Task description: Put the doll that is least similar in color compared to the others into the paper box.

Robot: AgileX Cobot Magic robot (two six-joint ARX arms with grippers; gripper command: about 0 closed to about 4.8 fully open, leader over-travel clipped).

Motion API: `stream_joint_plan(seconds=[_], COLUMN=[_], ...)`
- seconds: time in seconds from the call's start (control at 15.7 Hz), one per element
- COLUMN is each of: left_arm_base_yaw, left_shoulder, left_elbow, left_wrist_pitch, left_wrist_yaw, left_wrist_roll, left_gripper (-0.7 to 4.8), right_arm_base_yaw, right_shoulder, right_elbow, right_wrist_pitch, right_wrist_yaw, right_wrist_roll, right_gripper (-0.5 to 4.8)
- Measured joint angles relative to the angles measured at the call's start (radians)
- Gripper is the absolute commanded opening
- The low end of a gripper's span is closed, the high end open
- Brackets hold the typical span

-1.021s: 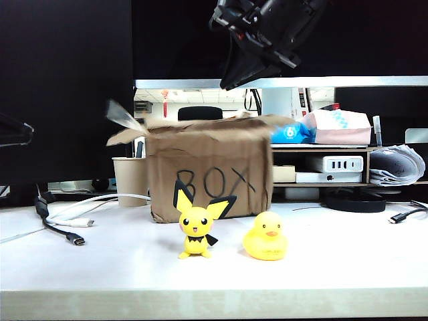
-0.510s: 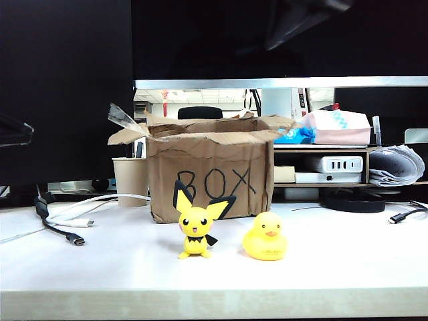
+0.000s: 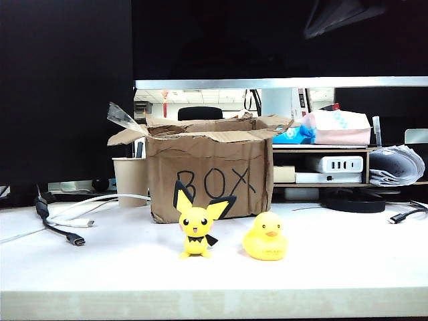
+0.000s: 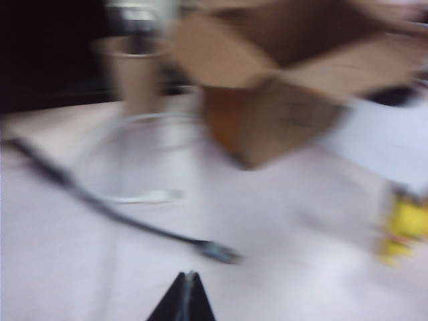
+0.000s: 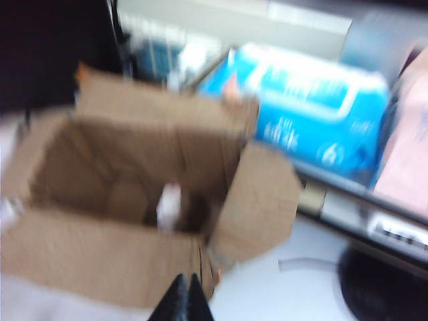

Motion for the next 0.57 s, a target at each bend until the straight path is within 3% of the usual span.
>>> stream_joint_plan(seconds=[0.13, 0.26, 0.57], left_arm_base_yaw=[0.101, 0.148, 0.155], left_shoulder=[0.000, 0.000, 0.000], left_elbow=[0.000, 0.000, 0.000], left_wrist_pitch=[0.000, 0.000, 0.000], left_wrist_yaw=[-0.002, -0.001, 0.000], left_wrist_roll=[0.000, 0.000, 0.000], left_gripper=[-0.06, -0.05, -0.05], right_arm_base_yaw=[0.000, 0.001, 0.001], right_shoulder=[-0.077, -0.167, -0.309], right_elbow=[-0.106, -0.258, -0.432], right_wrist_pitch=[0.152, 0.301, 0.444], right_wrist_yaw=[0.008, 0.102, 0.175], right_wrist_roll=[0.024, 0.040, 0.069], right_gripper=[-0.08, -0.08, -0.08])
